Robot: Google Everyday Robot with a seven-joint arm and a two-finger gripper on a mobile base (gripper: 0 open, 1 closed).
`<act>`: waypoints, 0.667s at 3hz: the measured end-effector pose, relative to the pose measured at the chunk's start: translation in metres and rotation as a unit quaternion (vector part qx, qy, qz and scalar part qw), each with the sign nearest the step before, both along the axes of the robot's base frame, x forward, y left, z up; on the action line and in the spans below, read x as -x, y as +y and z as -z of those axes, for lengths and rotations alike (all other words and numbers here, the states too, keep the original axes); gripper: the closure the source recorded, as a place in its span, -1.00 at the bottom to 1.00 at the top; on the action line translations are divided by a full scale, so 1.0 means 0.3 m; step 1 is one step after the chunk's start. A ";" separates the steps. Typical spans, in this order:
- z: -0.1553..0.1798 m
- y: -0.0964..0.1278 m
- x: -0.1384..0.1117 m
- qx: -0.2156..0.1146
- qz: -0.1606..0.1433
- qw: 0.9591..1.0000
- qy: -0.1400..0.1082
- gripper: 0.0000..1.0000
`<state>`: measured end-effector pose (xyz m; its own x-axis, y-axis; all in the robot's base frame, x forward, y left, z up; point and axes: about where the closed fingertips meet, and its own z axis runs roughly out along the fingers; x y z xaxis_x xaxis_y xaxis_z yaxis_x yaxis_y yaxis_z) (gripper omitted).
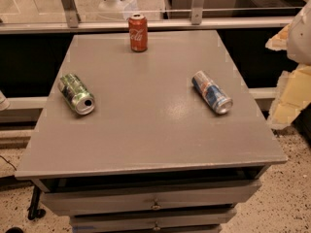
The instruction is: Move redbull can near coke can
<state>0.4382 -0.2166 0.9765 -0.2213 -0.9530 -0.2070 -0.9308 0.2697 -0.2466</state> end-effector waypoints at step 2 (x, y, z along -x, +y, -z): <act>0.003 0.010 -0.013 -0.008 0.001 1.000 -0.010 -1.00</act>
Offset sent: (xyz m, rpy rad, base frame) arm 0.0096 0.0061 -0.0075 0.0387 -0.0293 -0.0033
